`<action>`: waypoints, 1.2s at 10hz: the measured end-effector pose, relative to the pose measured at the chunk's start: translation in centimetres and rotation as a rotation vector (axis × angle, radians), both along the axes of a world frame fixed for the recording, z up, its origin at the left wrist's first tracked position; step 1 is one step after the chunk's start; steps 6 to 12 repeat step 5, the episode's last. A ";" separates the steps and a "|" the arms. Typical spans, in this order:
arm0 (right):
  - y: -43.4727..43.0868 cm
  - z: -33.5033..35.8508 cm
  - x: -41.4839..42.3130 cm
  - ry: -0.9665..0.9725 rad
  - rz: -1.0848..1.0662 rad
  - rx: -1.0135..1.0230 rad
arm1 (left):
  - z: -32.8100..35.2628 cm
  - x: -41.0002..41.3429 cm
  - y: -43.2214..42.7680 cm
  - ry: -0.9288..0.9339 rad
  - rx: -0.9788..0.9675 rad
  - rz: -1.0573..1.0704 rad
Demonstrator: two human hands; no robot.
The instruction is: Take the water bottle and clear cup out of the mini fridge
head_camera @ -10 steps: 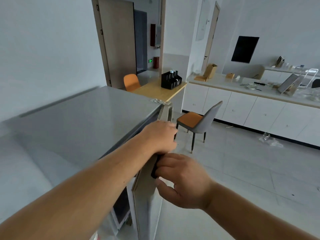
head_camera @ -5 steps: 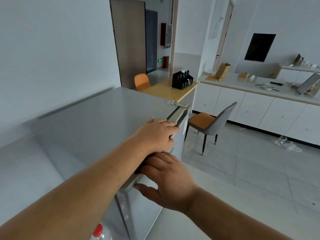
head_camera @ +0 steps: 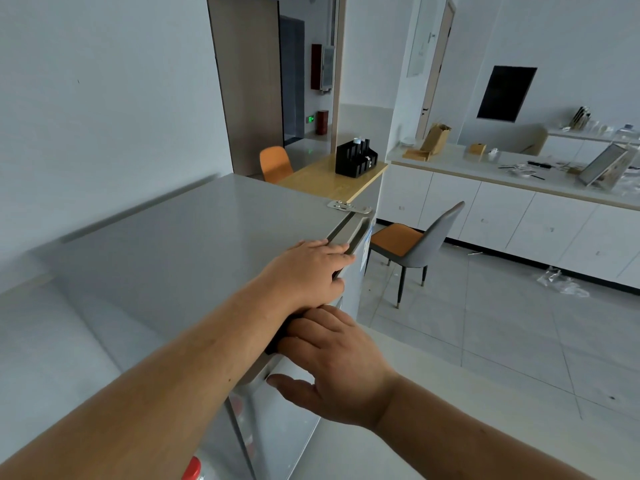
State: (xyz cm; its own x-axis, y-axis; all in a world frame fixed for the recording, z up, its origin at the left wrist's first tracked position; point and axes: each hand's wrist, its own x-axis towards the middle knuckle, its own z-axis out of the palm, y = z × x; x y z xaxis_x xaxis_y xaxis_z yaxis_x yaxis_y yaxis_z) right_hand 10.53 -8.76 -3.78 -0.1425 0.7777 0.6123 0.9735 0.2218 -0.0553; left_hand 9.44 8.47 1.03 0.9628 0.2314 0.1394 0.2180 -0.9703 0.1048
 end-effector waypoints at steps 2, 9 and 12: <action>-0.8 0.6 0.6 -0.039 0.015 -0.070 | 0.3 -0.3 -0.2 0.019 -0.016 0.016; -3.0 3.1 3.1 -0.038 -0.042 -0.119 | 1.4 0.6 -1.2 -0.049 -0.057 0.070; -3.0 3.1 3.1 -0.038 -0.042 -0.119 | 1.4 0.6 -1.2 -0.049 -0.057 0.070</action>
